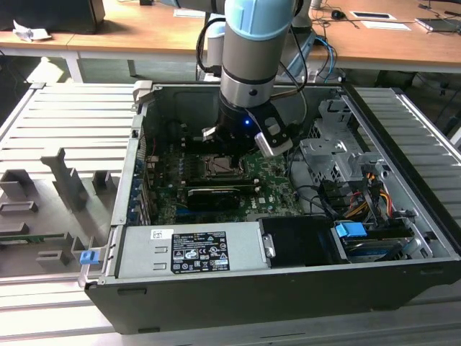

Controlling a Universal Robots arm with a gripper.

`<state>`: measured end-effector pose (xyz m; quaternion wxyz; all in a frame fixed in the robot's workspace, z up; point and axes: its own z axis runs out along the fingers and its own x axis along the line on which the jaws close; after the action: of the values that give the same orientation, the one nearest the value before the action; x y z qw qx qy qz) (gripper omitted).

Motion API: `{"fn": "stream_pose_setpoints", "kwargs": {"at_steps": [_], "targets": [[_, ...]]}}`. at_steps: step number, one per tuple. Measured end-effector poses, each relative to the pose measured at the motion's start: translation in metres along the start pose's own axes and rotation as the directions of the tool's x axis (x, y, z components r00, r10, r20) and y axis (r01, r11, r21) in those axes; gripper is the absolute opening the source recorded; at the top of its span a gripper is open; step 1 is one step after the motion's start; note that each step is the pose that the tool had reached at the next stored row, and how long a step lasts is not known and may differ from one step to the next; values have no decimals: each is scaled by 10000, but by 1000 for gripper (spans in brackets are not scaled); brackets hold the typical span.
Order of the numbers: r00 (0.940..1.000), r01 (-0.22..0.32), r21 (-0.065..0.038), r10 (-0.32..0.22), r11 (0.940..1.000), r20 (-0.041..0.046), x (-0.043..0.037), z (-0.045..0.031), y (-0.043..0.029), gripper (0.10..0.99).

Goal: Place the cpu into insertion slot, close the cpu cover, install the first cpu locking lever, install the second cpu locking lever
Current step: 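Install the second cpu locking lever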

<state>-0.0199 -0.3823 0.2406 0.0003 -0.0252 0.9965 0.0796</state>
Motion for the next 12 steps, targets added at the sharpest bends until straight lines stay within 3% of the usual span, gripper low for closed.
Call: {"fn": "stream_pose_setpoints", "kwargs": {"at_steps": [4,5,6,10,12], "targets": [[10000,19,-36,-19,10000,-2,147,46,-11,106],[10000,21,-54,-21,10000,0,247,56,-10,106],[10000,18,-62,-18,10000,1,288,59,-11,106],[10000,22,-113,-22,9999,1,338,109,-31,106],[10000,21,-356,-21,9994,14,340,107,-60,106]]}}
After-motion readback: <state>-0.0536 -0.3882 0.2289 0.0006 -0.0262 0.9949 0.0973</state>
